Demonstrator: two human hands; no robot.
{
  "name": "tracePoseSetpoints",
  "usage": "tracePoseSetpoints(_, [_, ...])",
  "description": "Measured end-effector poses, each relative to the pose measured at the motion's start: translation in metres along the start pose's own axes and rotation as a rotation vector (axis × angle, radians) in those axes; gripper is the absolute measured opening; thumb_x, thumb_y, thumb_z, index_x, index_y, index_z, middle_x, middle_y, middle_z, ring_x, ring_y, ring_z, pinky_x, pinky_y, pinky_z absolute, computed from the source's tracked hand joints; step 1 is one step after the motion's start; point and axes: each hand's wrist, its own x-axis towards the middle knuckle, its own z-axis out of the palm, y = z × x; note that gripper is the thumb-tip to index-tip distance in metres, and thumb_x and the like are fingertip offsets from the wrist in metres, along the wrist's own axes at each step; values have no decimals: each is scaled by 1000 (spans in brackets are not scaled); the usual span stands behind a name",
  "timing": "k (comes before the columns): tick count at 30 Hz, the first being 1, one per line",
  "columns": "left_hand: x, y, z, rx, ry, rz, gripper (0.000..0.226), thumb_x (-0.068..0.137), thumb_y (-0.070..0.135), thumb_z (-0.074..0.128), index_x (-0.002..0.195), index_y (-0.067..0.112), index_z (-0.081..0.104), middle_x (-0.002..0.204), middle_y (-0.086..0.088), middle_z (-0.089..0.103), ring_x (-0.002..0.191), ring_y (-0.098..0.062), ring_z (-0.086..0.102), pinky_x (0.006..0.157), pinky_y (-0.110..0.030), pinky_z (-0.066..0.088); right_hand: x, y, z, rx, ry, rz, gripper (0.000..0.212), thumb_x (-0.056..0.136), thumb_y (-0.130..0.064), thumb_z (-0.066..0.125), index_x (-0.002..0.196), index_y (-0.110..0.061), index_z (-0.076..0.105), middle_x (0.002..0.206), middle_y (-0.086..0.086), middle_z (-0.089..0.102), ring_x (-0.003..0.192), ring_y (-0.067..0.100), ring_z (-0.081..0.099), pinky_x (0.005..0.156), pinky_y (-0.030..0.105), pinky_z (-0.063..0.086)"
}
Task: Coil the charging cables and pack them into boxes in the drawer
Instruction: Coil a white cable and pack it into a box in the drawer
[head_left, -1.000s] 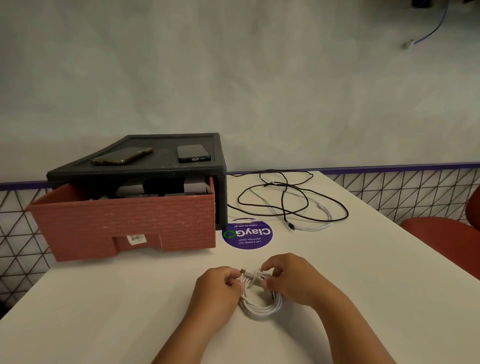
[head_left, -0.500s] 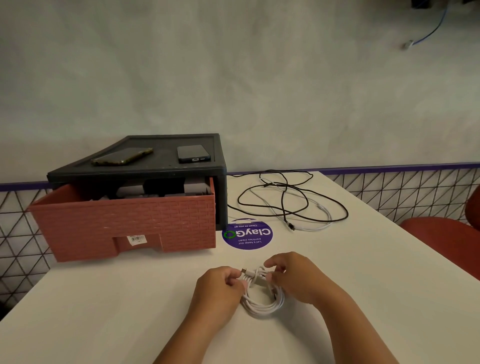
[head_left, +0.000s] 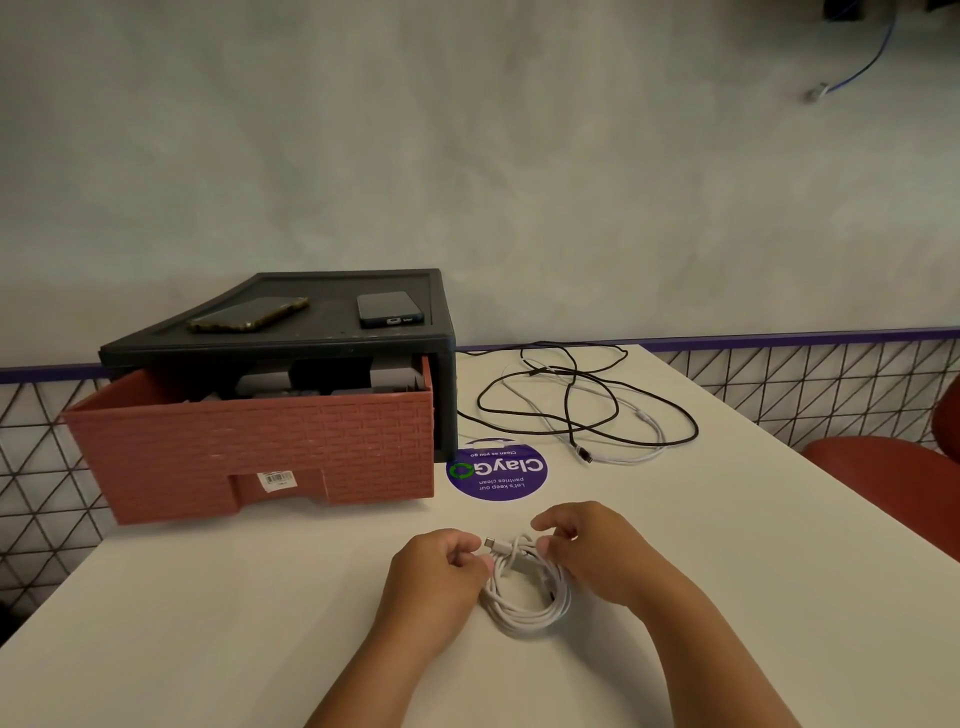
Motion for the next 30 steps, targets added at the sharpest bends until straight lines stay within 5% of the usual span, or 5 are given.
tracePoseSetpoints(4, [0,1,-2,6,0,-1,19,83,21,67,102,17,69,76,12,59,69,1,54,56,-4,37,0,0,0,14,13,17,30,95,-22,50,123,-22,58,122,1,59,101,12,54,84,18,39])
tracePoseSetpoints(13, [3,4,-10,-50,63,-30,21,84,22,66,105,17,68,81,16,58,74,1,53,60,-4,36,0,-2,0,23,30,17,31,94,-28,52,123,-21,58,119,0,60,95,10,50,81,18,35])
tracePoseSetpoints(24, [3,14,-41,-534,309,-193,48,86,31,63,129,20,48,123,-1,53,103,-14,48,86,-28,34,-6,-7,7,21,9,18,50,93,-50,42,135,-24,45,138,2,48,119,17,51,95,26,36])
tracePoseSetpoints(30, [-5,10,-67,-781,325,-310,46,89,34,59,130,20,45,121,2,49,108,-15,46,100,-38,38,-6,-16,10,146,90,-31,50,92,-47,43,137,-26,41,140,1,44,122,18,46,98,28,36])
